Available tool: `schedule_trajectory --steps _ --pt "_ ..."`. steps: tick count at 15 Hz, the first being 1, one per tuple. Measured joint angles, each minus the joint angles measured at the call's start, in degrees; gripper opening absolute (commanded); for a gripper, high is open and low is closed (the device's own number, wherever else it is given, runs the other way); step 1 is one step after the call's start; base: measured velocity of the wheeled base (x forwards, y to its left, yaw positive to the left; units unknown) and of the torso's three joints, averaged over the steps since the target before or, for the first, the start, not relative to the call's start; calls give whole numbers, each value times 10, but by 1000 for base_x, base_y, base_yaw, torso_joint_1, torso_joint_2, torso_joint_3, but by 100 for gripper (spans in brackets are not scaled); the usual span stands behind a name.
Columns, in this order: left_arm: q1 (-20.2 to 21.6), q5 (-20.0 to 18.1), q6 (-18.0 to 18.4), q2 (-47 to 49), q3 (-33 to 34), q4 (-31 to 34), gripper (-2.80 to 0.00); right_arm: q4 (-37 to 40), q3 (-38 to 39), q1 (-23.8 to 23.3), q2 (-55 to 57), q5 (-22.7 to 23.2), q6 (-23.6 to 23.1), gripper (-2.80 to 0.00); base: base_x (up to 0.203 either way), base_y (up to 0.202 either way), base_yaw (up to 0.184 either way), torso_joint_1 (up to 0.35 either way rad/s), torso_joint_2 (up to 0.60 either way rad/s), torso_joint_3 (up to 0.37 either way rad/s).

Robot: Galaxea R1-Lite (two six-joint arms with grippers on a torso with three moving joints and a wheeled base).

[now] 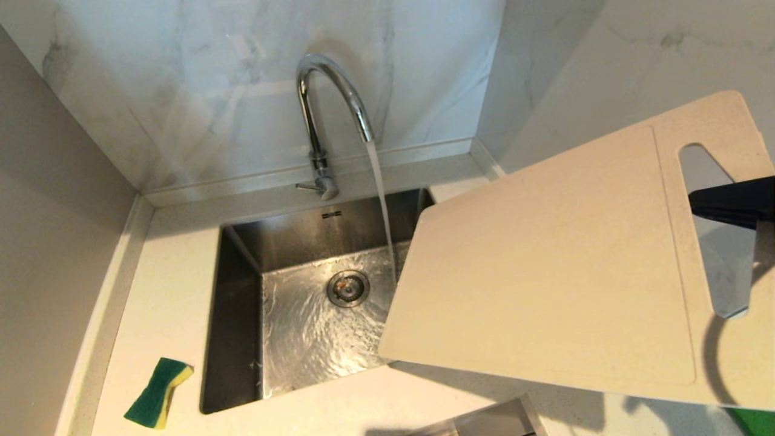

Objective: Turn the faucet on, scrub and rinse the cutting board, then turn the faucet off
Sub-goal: Put down the cutting board

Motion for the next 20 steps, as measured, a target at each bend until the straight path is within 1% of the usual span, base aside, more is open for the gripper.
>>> schedule_trajectory --steps 3,5,6,8,11,13,16,18,20 --pt "0 -14 48 0 0 2 -280 1 41 0 -25 -11 25 -280 0 0 0 0 0 0" --pt "0 -15 57 0 0 2 -280 1 68 0 -41 -12 47 -280 0 0 0 0 0 0" --pt "0 -14 55 0 0 2 -280 1 81 -1 -47 -16 56 -280 0 0 0 0 0 0" --pt "0 -9 39 0 0 2 -280 -1 107 -1 -56 -46 74 -280 0 0 0 0 0 0" --pt "0 -10 41 0 0 3 -280 -2 123 0 -63 -53 99 -280 0 0 0 0 0 0" --pt "0 -10 40 0 0 3 -280 -2 129 -1 -69 -57 108 -280 0 0 0 0 0 0" --pt "0 -13 31 0 0 4 -280 -7 139 -1 -77 -91 124 -280 0 0 0 0 0 0" --pt "0 -10 18 0 0 4 -280 -8 141 -1 -82 -93 137 -280 0 0 0 0 0 0" --pt "0 -9 14 0 0 3 -280 -8 142 -1 -83 -94 142 -280 0 0 0 0 0 0"
